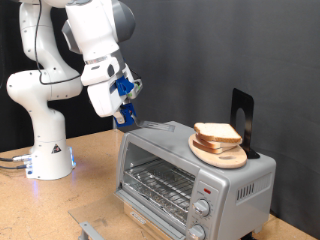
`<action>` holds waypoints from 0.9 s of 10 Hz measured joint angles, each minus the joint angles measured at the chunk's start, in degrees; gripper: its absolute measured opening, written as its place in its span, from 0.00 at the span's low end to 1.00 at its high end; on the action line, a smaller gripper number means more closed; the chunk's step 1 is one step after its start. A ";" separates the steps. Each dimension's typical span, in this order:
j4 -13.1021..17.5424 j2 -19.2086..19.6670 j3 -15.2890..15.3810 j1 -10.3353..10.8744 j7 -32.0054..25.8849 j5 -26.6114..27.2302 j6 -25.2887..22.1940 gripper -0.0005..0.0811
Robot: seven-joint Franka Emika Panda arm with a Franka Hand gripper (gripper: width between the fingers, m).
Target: Make a piece of toast with the oven
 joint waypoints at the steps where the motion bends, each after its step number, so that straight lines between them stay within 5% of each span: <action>1: 0.01 0.02 0.45 0.02 0.24 0.48 0.57 0.54; 9: 0.91 3.81 3.48 0.07 3.12 1.57 4.69 0.54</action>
